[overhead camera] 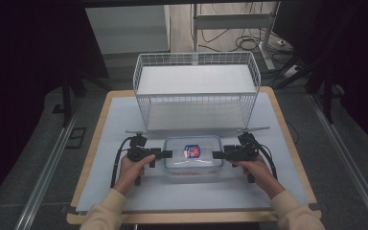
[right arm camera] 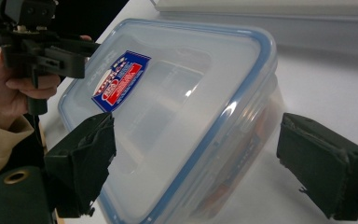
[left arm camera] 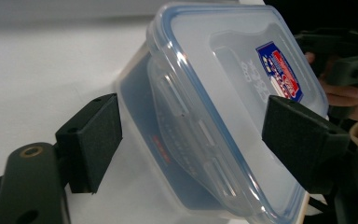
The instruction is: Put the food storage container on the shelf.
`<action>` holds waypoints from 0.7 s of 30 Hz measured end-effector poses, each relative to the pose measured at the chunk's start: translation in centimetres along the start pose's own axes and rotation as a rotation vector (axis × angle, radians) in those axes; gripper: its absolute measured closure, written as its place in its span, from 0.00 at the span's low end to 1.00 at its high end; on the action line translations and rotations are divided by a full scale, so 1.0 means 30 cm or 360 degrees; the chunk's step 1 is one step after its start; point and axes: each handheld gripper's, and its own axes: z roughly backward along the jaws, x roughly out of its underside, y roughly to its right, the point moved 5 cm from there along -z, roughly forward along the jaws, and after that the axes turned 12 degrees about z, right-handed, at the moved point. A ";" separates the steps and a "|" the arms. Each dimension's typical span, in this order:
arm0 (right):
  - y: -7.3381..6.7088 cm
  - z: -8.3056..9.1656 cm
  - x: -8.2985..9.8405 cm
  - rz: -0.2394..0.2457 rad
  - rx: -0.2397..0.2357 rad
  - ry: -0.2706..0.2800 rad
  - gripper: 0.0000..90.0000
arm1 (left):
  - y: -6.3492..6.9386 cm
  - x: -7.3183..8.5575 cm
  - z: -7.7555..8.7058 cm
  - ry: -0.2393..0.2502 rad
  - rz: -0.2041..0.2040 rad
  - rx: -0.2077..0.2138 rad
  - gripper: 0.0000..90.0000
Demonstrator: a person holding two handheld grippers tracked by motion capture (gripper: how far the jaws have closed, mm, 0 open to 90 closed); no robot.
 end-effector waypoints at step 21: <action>0.012 -0.004 0.020 -0.0182 -0.0137 0.0022 0.40 | 0.022 0.032 0.011 -0.0033 0.0008 0.0106 0.37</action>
